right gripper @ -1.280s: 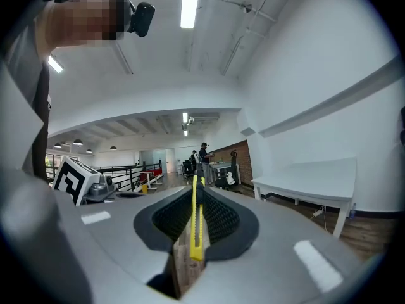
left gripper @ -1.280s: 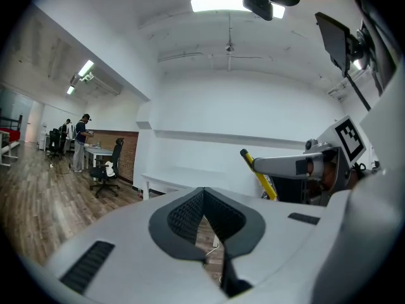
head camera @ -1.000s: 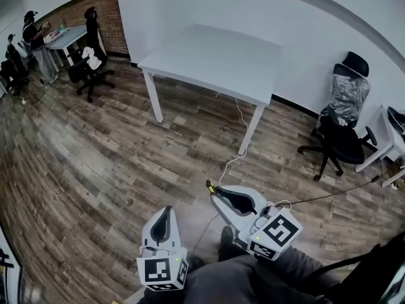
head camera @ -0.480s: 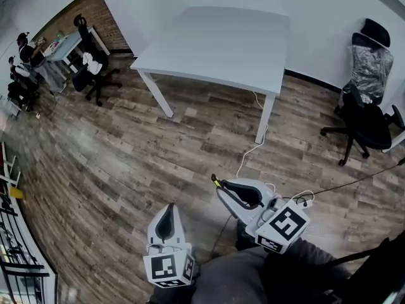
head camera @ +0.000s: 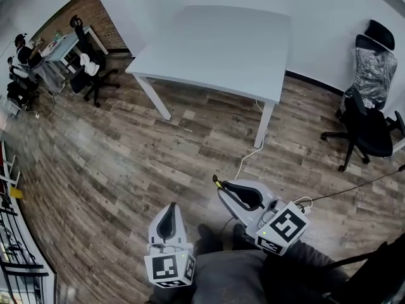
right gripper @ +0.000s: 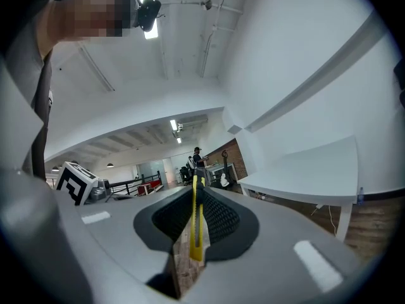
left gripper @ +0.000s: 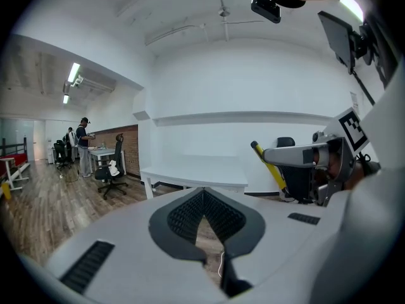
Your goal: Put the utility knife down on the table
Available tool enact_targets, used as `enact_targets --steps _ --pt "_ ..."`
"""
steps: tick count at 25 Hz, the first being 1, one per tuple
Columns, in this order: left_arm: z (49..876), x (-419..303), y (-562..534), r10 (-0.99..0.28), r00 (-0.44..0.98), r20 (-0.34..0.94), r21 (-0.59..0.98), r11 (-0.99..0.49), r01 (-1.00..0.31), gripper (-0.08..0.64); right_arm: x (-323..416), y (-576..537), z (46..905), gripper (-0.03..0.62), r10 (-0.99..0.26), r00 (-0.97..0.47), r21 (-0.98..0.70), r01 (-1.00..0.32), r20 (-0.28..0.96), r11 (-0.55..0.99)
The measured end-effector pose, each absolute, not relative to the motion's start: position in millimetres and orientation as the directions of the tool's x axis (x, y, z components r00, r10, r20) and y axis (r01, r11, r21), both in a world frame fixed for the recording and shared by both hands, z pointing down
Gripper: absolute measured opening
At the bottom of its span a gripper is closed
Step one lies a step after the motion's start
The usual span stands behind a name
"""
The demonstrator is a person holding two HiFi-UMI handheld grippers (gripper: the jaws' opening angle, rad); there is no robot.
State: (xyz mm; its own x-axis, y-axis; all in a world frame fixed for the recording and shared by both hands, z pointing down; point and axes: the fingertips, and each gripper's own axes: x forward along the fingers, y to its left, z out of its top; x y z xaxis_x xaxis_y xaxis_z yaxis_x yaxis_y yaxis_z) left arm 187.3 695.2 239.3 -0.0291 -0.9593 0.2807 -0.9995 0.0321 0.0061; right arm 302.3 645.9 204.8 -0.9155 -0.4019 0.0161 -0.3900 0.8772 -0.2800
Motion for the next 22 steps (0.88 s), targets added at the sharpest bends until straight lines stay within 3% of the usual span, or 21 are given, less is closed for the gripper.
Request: enact_targets --steps 9,22 --pt "245.9 141.1 652.9 -0.964 0.015 0.264 0.044 -0.003 -0.999 0.003 256.9 609.8 207.3 0.051 -0.437 -0.898 -0.260 -0.432 0.043 0.863" --pt "245.4 29.7 581.7 -0.963 0.109 0.247 0.074 -0.093 -0.993 0.003 131.9 538.5 195.8 0.051 -0.486 -0.871 -0.215 -0.489 0.070 0.845"
